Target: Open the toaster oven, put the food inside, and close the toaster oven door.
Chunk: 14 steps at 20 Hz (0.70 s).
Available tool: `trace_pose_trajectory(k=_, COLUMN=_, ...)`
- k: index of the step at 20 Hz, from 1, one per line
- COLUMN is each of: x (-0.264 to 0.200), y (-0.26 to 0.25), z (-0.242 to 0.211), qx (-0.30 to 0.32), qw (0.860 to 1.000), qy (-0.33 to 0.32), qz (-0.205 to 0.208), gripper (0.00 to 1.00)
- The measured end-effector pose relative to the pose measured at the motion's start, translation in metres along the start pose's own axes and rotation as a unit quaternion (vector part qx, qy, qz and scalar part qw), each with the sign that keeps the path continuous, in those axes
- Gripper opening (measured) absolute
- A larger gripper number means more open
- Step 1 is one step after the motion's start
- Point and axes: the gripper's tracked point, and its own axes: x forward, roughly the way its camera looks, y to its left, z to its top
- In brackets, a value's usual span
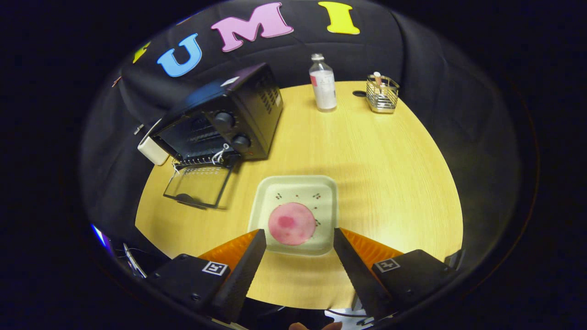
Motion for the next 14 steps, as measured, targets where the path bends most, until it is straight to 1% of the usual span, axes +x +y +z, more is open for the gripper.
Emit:
trace_pose_trajectory(k=4, x=0.025, y=-0.034, z=0.003, qx=0.029, qw=0.998, qy=0.050, qz=0.009, gripper=0.98)
trace_pose_trajectory(k=6, x=0.039, y=-0.042, z=0.003, qx=0.050, qw=0.996, qy=0.072, qz=0.014, gripper=0.97)
trace_pose_trajectory(k=8, x=0.052, y=-0.044, z=0.004, qx=0.063, qw=0.993, qy=0.092, qz=0.024, gripper=0.94)
trace_pose_trajectory(k=10, x=0.065, y=-0.041, z=0.002, qx=0.071, qw=0.990, qy=0.115, qz=0.036, gripper=0.88)
trace_pose_trajectory(k=11, x=0.069, y=-0.036, z=0.004, qx=0.078, qw=0.989, qy=0.120, qz=0.048, gripper=0.81)
trace_pose_trajectory(k=12, x=0.076, y=-0.033, z=0.006, qx=0.086, qw=0.987, qy=0.126, qz=0.053, gripper=0.79)
trace_pose_trajectory(k=13, x=0.077, y=-0.032, z=0.008, qx=0.090, qw=0.986, qy=0.131, qz=0.051, gripper=0.70)
trace_pose_trajectory(k=14, x=0.079, y=-0.038, z=0.007, qx=0.083, qw=0.986, qy=0.139, qz=0.036, gripper=0.67)
